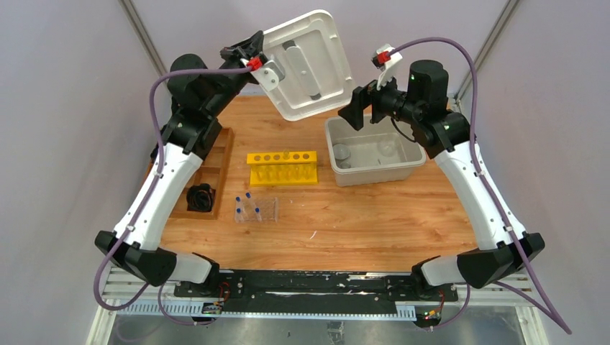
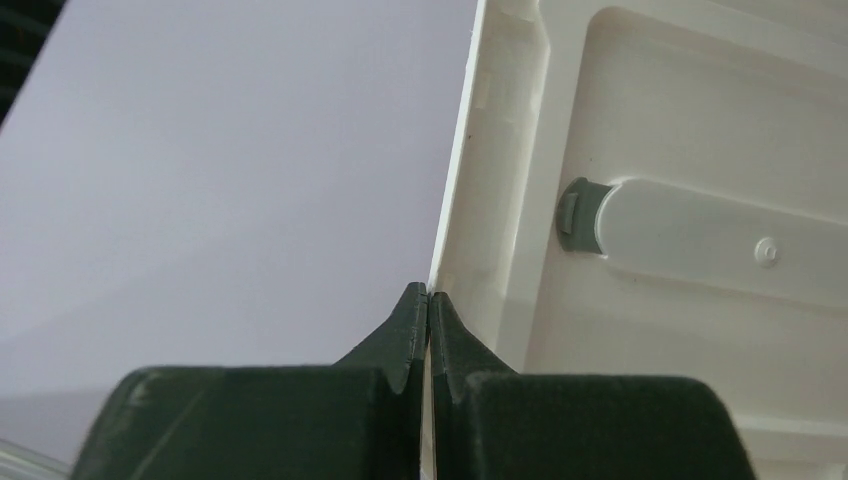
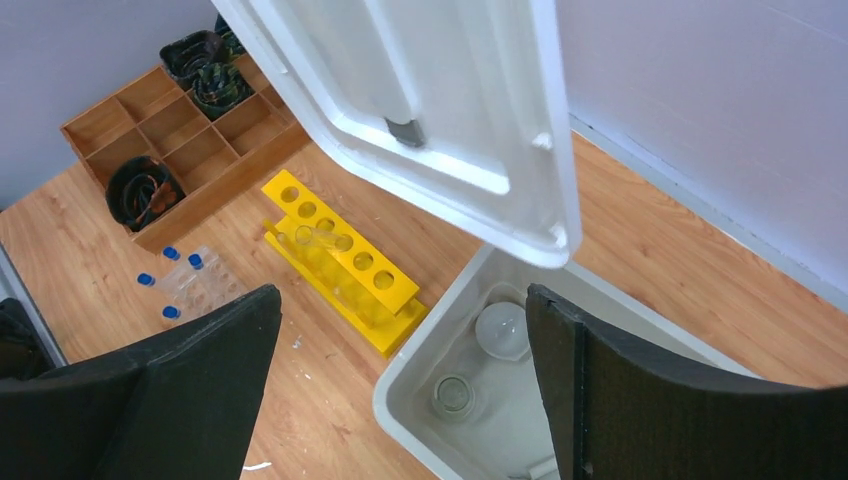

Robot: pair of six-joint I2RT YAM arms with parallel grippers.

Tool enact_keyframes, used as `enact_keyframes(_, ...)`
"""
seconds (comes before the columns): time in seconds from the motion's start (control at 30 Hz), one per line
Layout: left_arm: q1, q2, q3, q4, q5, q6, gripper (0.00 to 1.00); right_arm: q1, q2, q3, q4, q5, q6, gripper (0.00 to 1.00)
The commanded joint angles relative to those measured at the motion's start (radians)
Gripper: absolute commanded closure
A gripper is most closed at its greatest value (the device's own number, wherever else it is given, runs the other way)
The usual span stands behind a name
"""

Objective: Organize the chemistry lab equipment

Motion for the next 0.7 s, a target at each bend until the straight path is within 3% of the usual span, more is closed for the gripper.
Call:
enact_keyframes(0.0, -0.035, -0.077, -0.042, 0.103, 0.11, 0.085, 1.0, -0.011, -0.025, -0.008, 0.049, -0.049, -0.057, 0.05)
enact_keyframes(0.2, -0.057, -0.195, -0.176, 0.101, 0.205, 0.229, 1.0, -0.011, -0.108, -0.007, 0.014, -0.012, -0.097, 0.03)
enact_keyframes(0.33, -0.074, -0.234, -0.211, 0.101, 0.219, 0.244, 1.0, -0.011, -0.131, -0.028, 0.019, -0.017, -0.094, 0.01)
enact_keyframes(0.57, -0.101, -0.264, -0.219, 0.101, 0.226, 0.242, 1.0, -0.011, -0.12, -0.085, 0.07, -0.288, -0.081, 0.01)
enact_keyframes(0.67, -0.104, -0.281, -0.23, 0.101, 0.238, 0.253, 1.0, -0.011, -0.122, -0.136, 0.136, -0.335, -0.061, 0.02)
